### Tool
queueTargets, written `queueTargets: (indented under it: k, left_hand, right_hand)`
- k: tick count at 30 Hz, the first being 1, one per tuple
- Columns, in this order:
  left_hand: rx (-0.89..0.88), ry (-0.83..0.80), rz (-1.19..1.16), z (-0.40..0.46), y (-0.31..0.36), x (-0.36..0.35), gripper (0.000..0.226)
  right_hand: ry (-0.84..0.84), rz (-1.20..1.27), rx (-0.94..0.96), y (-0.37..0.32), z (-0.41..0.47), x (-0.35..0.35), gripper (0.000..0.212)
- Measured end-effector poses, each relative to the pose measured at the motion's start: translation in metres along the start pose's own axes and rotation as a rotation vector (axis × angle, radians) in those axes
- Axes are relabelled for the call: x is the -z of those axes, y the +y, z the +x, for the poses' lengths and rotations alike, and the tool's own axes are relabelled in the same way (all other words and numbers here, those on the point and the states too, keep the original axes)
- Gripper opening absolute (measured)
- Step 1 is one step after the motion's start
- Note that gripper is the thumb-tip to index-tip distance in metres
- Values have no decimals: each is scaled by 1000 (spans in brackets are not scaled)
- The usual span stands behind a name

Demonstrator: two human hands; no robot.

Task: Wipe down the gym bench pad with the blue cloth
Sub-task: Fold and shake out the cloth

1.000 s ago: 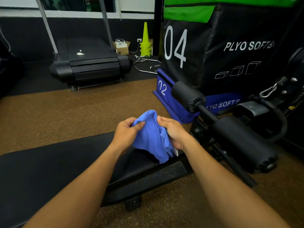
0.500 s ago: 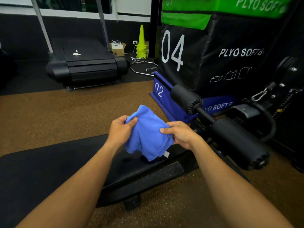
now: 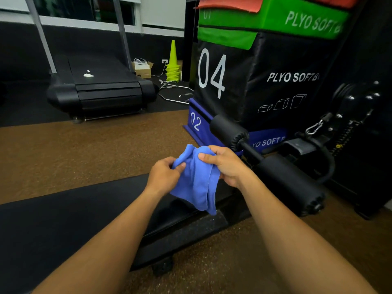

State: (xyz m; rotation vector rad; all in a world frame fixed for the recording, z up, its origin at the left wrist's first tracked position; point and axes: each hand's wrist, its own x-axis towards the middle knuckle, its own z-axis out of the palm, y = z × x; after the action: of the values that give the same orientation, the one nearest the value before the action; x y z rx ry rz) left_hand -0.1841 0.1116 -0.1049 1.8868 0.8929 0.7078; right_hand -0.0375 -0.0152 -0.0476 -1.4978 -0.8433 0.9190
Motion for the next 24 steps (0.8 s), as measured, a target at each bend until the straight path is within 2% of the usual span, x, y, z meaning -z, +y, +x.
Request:
queueTargets:
  k: [1,3,5,7,9,13,19,24]
  left_hand:
    - [1,1,-6,-1,3,-3,3]
    - [-33,52,-17,-4,11,-7,25]
    - [-122,91,-123,-11,27,-11,29]
    - [-225,-4,-272,-18,42,-17,22]
    - [-280,-119,-350,-23,54,-24,26]
    - [-293,-187,-315,-24,65,-36,52]
    - [-262,-270,-240,-19,72,-49,54]
    - [-260,-339,-259,-17,82,-56,60]
  right_hand:
    - [12,12,5,-1,-1,3,21]
    - [39,40,10,-2,-3,7,25]
    - [61,60,12,-2,-6,9,20]
    - [66,69,15,-3,-8,10,15]
    - [75,94,12,-3,-11,10,19]
    - [53,166,-25,-7,-19,19,37]
    - [-64,122,-61,-10,-32,43,31]
    - [16,94,-60,-14,-39,55,30]
